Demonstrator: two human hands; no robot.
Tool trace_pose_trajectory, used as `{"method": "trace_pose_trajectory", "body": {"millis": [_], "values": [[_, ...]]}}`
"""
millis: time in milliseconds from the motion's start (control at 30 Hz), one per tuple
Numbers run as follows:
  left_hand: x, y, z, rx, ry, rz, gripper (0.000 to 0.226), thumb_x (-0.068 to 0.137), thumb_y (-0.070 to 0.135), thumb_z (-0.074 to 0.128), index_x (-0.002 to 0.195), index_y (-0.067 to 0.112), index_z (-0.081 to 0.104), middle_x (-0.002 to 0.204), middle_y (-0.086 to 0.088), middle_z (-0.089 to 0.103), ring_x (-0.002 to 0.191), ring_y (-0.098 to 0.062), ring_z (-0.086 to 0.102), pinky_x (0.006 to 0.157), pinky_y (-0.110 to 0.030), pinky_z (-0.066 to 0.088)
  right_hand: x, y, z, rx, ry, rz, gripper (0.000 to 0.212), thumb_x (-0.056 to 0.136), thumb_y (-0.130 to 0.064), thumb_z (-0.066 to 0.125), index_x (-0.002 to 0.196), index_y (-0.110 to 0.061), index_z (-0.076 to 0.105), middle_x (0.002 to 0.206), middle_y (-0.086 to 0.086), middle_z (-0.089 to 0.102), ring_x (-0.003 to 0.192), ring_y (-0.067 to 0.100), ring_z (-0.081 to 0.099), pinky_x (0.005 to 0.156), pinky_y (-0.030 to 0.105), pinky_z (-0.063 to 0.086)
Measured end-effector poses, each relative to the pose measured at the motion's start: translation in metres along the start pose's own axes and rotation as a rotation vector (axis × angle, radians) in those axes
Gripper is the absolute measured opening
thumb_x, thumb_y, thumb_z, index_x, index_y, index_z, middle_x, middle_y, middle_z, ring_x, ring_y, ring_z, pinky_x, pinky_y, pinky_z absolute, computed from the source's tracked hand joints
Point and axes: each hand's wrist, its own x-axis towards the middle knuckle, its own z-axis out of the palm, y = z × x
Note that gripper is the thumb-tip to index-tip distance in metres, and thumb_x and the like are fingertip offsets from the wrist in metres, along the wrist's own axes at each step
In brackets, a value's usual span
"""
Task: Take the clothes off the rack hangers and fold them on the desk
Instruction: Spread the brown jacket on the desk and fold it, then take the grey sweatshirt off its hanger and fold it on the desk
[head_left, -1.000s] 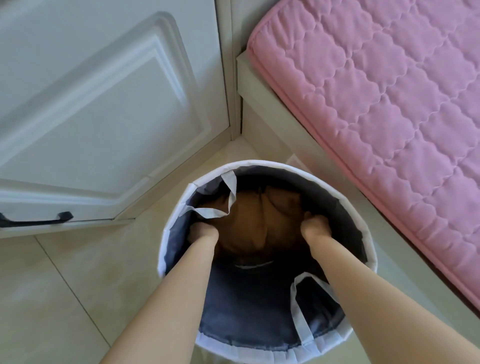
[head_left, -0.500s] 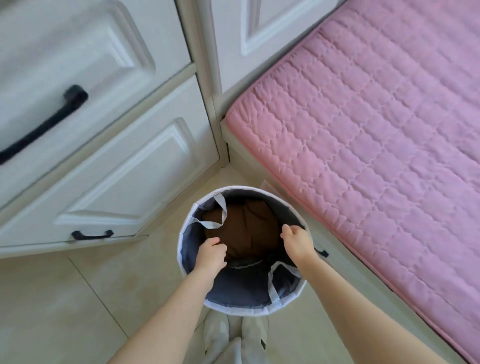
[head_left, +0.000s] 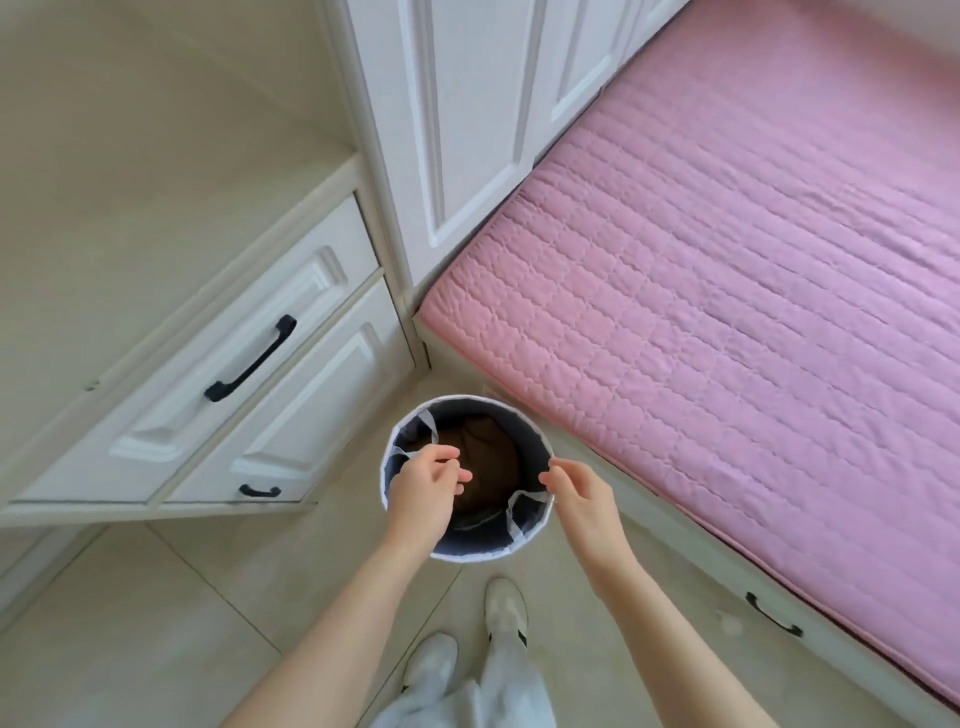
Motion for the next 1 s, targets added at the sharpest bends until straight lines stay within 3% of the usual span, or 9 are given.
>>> {"method": "trace_pose_trajectory", "body": {"millis": [167, 333, 500, 567, 700, 1000], "values": [[-0.083, 0.043, -0.017, 0.114, -0.105, 0.164, 0.015, 0.098, 0.015, 0.049, 0.103, 0.023, 0.062, 0.081, 0.005, 0.071, 0.078, -0.008, 0.067, 0.079, -0.027, 0.053, -0.094, -0.008, -0.024, 0.059, 0.133, -0.103, 0.022, 0.098, -0.026, 0.052, 0.116, -0.024, 0.062, 0.111, -0.015, 0.064, 0.104, 0.0, 0.057, 0.082, 0.013, 0.041], [-0.165, 0.07, -0.019, 0.208, -0.265, 0.313, 0.019, 0.096, 0.018, 0.053, 0.092, 0.034, 0.062, 0.075, 0.007, 0.072, 0.078, -0.003, 0.066, 0.078, -0.027, 0.051, -0.183, 0.006, -0.049, 0.119, 0.293, -0.15, 0.017, 0.098, -0.023, 0.053, 0.114, -0.027, 0.059, 0.105, -0.017, 0.063, 0.095, -0.011, 0.056, 0.074, 0.001, 0.04], [-0.233, 0.077, 0.004, 0.356, -0.489, 0.436, 0.015, 0.095, 0.015, 0.055, 0.098, 0.027, 0.064, 0.074, 0.009, 0.072, 0.079, -0.006, 0.067, 0.08, -0.034, 0.053, -0.267, 0.043, -0.074, 0.179, 0.494, -0.111, 0.022, 0.095, -0.019, 0.057, 0.116, -0.02, 0.061, 0.101, -0.015, 0.063, 0.094, -0.004, 0.059, 0.079, 0.011, 0.044], [-0.261, 0.076, 0.02, 0.425, -0.584, 0.5, 0.014, 0.094, 0.014, 0.055, 0.099, 0.024, 0.064, 0.073, 0.006, 0.072, 0.077, -0.008, 0.067, 0.079, -0.034, 0.053, -0.301, 0.063, -0.084, 0.193, 0.592, -0.084, 0.023, 0.094, -0.018, 0.058, 0.117, -0.018, 0.061, 0.101, -0.01, 0.064, 0.096, 0.004, 0.061, 0.084, 0.02, 0.047], [-0.319, 0.07, 0.062, 0.579, -0.779, 0.67, 0.015, 0.095, 0.015, 0.055, 0.097, 0.028, 0.062, 0.073, 0.007, 0.071, 0.074, -0.009, 0.066, 0.075, -0.03, 0.052, -0.37, 0.107, -0.103, 0.261, 0.779, 0.01, 0.023, 0.095, -0.019, 0.057, 0.118, -0.018, 0.06, 0.107, -0.008, 0.064, 0.1, 0.008, 0.061, 0.089, 0.025, 0.047], [-0.471, 0.012, 0.136, 0.755, -1.145, 0.898, 0.012, 0.095, 0.018, 0.055, 0.098, 0.025, 0.065, 0.074, 0.008, 0.07, 0.068, -0.006, 0.062, 0.066, -0.022, 0.048, -0.527, 0.218, -0.111, 0.441, 1.125, 0.241, 0.027, 0.097, -0.023, 0.054, 0.124, -0.019, 0.056, 0.103, -0.014, 0.06, 0.099, -0.004, 0.056, 0.09, 0.024, 0.047]]}}
